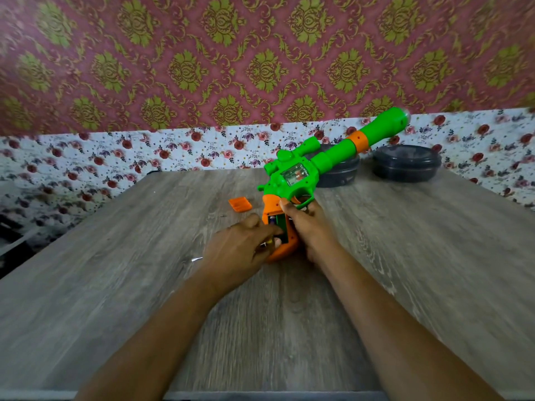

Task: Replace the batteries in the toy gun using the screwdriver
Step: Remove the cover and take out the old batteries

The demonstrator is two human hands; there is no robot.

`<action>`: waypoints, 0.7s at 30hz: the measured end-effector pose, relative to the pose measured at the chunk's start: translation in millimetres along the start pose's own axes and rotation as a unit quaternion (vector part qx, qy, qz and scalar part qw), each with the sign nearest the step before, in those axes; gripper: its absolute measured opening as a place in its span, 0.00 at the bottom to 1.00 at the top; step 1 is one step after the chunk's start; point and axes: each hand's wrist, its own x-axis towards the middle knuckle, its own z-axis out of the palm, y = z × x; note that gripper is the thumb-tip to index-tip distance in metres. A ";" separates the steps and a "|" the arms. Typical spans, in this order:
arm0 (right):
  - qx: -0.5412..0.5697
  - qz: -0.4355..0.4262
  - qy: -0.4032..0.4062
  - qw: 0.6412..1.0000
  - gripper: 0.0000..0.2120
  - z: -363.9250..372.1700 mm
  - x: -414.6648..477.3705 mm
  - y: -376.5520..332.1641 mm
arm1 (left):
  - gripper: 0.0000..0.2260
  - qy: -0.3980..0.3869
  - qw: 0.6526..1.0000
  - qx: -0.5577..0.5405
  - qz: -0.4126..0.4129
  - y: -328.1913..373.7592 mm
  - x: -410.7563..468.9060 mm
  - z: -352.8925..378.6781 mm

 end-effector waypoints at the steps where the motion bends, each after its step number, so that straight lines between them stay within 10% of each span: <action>1: -0.001 -0.003 0.000 1.000 0.15 0.9 -0.4 -0.9 | 0.21 -0.002 1.000 0.005 0.004 0.4 0.8 -1.0; 12: 0.032 -0.050 -0.005 0.998 0.16 0.8 -0.3 1.7 | 0.16 0.049 0.991 -0.113 -0.047 -0.4 -2.2 -10.8; 21: 0.042 -0.106 0.002 0.994 0.18 -7.8 3.5 -4.3 | 0.04 0.178 0.930 -0.142 -0.288 -33.3 2.4 -13.0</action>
